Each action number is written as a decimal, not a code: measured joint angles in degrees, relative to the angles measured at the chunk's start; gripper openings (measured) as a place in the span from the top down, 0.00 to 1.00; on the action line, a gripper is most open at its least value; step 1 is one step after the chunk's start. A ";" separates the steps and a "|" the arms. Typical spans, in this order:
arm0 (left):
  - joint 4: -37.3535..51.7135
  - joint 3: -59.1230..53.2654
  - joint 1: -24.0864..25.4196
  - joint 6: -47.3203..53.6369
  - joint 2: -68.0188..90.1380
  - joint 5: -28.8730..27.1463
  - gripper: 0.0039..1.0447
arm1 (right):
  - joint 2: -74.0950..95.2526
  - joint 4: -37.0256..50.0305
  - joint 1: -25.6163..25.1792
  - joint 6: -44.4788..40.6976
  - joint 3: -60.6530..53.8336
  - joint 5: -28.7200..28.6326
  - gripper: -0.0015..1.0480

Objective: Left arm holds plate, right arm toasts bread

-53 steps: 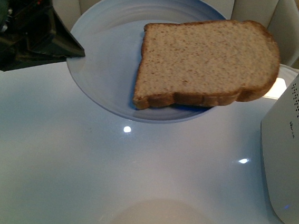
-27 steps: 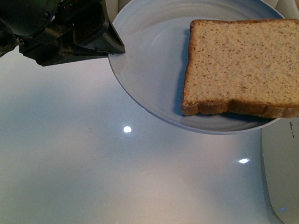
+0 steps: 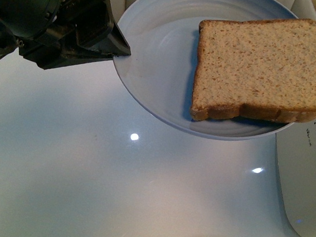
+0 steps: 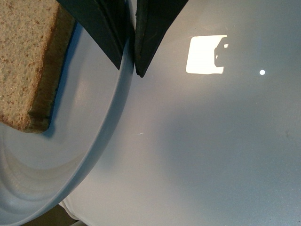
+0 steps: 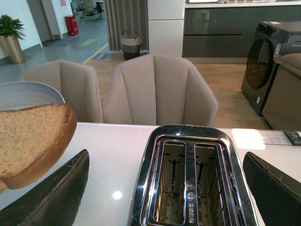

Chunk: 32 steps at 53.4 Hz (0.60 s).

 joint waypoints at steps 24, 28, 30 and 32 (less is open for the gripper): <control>0.00 0.02 -0.09 -0.04 -0.13 -0.13 0.97 | 23.19 -10.60 4.48 16.28 11.76 -6.45 0.08; 0.00 0.02 -0.09 -0.04 -0.13 -0.24 0.97 | 29.38 -7.80 5.51 22.95 14.73 -11.39 0.08; 0.00 0.02 -0.09 -0.04 -0.13 -0.24 0.97 | 31.98 -6.27 6.51 25.90 15.63 -13.53 0.08; 0.00 0.02 -0.09 -0.04 -0.13 -0.17 0.97 | 35.01 -3.87 8.41 30.12 16.35 -15.12 0.08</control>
